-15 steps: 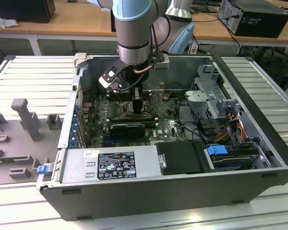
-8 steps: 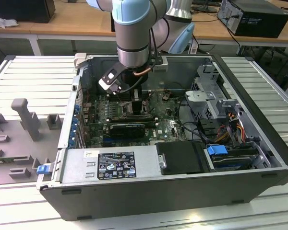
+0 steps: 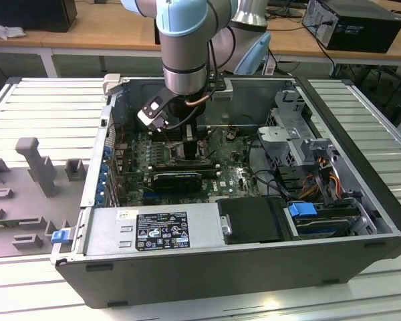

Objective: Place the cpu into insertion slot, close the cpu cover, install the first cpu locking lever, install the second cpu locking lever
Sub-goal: 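Place the cpu into insertion slot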

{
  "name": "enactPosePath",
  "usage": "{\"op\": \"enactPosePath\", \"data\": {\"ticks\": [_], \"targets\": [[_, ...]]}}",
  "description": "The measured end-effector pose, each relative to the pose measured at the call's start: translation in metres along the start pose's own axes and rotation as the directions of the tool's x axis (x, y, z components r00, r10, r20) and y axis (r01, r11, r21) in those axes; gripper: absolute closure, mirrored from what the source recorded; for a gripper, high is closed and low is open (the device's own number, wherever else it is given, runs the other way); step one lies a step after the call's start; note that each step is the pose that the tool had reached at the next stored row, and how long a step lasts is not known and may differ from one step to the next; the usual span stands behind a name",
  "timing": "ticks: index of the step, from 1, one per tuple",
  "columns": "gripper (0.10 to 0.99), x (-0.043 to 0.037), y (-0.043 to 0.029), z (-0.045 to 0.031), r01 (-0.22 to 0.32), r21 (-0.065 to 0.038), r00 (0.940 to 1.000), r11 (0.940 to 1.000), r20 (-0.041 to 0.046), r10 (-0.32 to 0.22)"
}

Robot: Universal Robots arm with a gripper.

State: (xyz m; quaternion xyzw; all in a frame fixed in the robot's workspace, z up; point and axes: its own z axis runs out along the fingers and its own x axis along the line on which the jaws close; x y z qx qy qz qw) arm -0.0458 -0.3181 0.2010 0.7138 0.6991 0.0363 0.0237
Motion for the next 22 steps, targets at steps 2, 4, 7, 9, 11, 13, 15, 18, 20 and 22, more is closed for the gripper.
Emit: {"op": "enactPosePath", "data": {"ticks": [2, 4, 7, 9, 11, 13, 15, 18, 20, 22], "targets": [[0.553, 0.0001, 0.0000, 0.0001, 0.000, 0.000, 1.0000, 1.0000, -0.0001, 0.000], [0.553, 0.0000, 0.0000, 0.0001, 0.000, 0.000, 1.0000, 1.0000, -0.0001, 0.000], [0.545, 0.0000, 0.0000, 0.0001, 0.000, 0.000, 1.0000, 1.0000, -0.0001, 0.000], [0.478, -0.0001, 0.0000, 0.0001, 0.000, 0.000, 1.0000, 1.0000, -0.0001, 0.000], [0.478, 0.0000, 0.0003, -0.0031, 0.000, 0.000, 1.0000, 1.0000, -0.0001, 0.000], [0.478, 0.0001, 0.0007, -0.0077, 0.000, 0.000, 1.0000, 1.0000, -0.0002, 0.000], [0.557, 0.0002, 0.0010, -0.0117, -0.001, 0.001, 1.0000, 1.0000, -0.0001, 0.001], [0.804, 0.0002, 0.0014, -0.0166, -0.002, 0.001, 1.0000, 1.0000, 0.0000, 0.002], [0.925, 0.0003, 0.0017, -0.0197, -0.002, 0.001, 1.0000, 1.0000, 0.0000, 0.002], [0.980, 0.0003, 0.0020, -0.0226, -0.002, 0.001, 1.0000, 1.0000, 0.0000, 0.002]]}}
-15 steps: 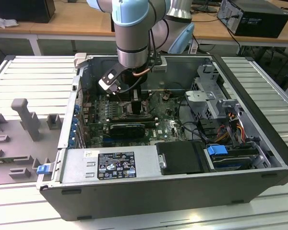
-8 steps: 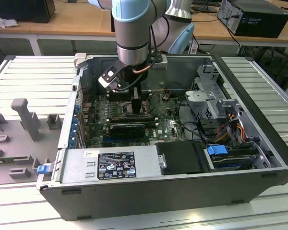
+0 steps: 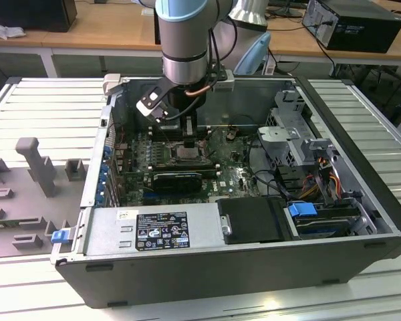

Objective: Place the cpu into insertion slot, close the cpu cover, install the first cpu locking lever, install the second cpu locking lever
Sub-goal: 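Place the cpu into insertion slot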

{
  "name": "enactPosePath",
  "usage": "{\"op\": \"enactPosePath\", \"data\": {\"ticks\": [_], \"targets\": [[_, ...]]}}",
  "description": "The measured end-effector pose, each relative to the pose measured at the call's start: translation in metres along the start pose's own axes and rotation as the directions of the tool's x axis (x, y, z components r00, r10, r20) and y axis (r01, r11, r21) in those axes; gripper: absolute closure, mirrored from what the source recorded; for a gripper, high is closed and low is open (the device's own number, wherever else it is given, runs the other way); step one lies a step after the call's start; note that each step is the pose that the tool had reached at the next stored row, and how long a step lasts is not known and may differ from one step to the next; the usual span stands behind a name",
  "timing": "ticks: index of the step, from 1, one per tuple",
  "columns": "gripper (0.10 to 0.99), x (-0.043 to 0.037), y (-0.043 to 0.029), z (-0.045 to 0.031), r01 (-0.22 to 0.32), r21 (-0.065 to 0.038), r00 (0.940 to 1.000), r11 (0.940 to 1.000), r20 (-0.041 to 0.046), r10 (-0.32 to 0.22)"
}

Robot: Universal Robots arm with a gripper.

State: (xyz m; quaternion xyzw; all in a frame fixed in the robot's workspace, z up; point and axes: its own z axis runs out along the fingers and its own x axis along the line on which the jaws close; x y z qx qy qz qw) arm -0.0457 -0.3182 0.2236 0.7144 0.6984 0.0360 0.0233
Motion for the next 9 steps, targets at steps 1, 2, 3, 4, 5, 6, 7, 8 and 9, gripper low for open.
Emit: {"op": "enactPosePath", "data": {"ticks": [1, 2, 3, 4, 5, 6, 7, 8, 9], "targets": [[0.980, 0.0000, 0.0001, -0.0009, 0.000, 0.000, 1.0000, 1.0000, 0.0000, 0.000], [0.980, 0.0001, 0.0002, -0.0019, 0.000, 0.000, 1.0000, 1.0000, 0.0000, 0.000], [0.980, 0.0001, 0.0003, -0.0034, 0.000, 0.000, 1.0000, 1.0000, 0.0000, 0.000], [0.980, 0.0001, 0.0003, -0.0042, 0.000, 0.000, 1.0000, 1.0000, -0.0001, 0.000], [0.980, 0.0001, 0.0005, -0.0055, 0.000, 0.000, 1.0000, 1.0000, -0.0001, 0.000], [0.980, 0.0001, 0.0006, -0.0072, 0.000, 0.000, 1.0000, 1.0000, 0.0000, 0.000], [0.980, 0.0002, 0.0007, -0.0083, 0.000, 0.000, 1.0000, 1.0000, 0.0000, 0.000], [0.980, 0.0002, 0.0008, -0.0093, 0.000, 0.000, 1.0000, 1.0000, 0.0000, 0.000], [0.980, 0.0002, 0.0010, -0.0114, -0.001, 0.000, 1.0000, 1.0000, 0.0000, 0.001]]}}
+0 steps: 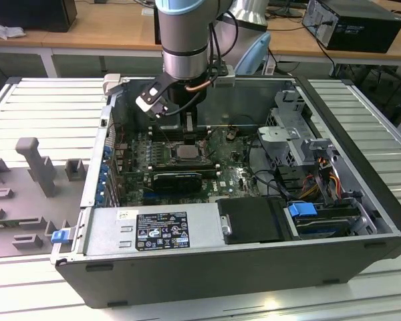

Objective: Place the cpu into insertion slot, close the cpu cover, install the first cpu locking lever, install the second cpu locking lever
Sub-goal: 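Close the cpu cover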

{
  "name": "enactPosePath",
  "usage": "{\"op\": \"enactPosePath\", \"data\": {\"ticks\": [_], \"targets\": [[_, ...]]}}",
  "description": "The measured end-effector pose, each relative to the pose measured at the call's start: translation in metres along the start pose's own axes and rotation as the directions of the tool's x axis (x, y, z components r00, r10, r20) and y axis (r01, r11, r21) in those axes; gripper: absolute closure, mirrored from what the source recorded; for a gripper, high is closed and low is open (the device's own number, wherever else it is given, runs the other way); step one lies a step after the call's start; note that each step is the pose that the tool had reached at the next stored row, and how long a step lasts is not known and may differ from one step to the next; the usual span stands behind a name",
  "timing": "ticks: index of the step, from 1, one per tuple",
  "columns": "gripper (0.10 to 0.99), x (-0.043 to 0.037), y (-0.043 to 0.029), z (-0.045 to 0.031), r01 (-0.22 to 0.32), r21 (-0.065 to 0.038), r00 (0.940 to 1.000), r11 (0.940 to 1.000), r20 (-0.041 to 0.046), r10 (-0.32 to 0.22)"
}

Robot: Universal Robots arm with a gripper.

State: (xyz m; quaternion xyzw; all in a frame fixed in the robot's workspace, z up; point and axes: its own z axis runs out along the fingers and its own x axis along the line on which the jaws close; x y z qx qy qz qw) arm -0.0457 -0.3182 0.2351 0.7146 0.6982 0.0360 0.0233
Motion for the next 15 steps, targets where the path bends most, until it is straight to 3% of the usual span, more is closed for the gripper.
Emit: {"op": "enactPosePath", "data": {"ticks": [3, 7, 12, 15], "targets": [[0.980, 0.0001, 0.0006, -0.0025, -0.001, 0.000, 1.0000, 1.0000, 0.0000, 0.001], [0.980, 0.0003, 0.0112, -0.0018, -0.001, 0.007, 1.0000, 1.0000, 0.0005, 0.001], [0.980, 0.0003, 0.0122, -0.0031, -0.001, 0.007, 1.0000, 1.0000, 0.0006, 0.001], [0.980, 0.0005, 0.0128, -0.0101, -0.001, 0.007, 1.0000, 1.0000, 0.0004, 0.001]]}}
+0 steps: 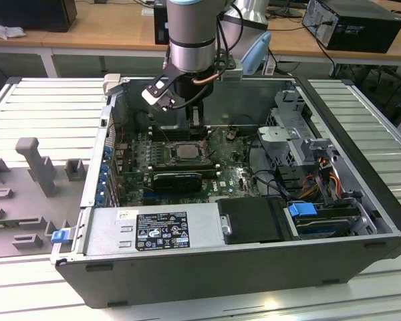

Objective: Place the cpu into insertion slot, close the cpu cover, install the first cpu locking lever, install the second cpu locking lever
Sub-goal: 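Close the cpu cover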

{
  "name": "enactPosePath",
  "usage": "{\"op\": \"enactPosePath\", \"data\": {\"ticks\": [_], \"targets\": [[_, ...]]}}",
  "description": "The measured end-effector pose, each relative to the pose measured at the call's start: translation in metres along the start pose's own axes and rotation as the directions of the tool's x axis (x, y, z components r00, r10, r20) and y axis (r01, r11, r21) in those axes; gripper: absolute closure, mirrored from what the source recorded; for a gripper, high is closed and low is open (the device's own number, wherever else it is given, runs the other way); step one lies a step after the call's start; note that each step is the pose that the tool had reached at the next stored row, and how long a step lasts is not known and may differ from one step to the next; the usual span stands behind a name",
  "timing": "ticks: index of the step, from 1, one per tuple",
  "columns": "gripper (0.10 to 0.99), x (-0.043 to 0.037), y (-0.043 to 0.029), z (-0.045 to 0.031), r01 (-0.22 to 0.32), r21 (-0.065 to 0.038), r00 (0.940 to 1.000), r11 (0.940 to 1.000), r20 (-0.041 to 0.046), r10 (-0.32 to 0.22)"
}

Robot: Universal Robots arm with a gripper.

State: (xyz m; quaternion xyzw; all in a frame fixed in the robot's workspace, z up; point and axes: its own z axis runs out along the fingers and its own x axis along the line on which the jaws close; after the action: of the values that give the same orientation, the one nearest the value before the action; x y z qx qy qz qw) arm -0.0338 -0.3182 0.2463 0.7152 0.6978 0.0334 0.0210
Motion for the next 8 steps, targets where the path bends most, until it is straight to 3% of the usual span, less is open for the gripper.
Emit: {"op": "enactPosePath", "data": {"ticks": [8], "targets": [[0.980, 0.0002, 0.0033, -0.0067, 0.000, 0.001, 1.0000, 1.0000, 0.0000, 0.000]]}}
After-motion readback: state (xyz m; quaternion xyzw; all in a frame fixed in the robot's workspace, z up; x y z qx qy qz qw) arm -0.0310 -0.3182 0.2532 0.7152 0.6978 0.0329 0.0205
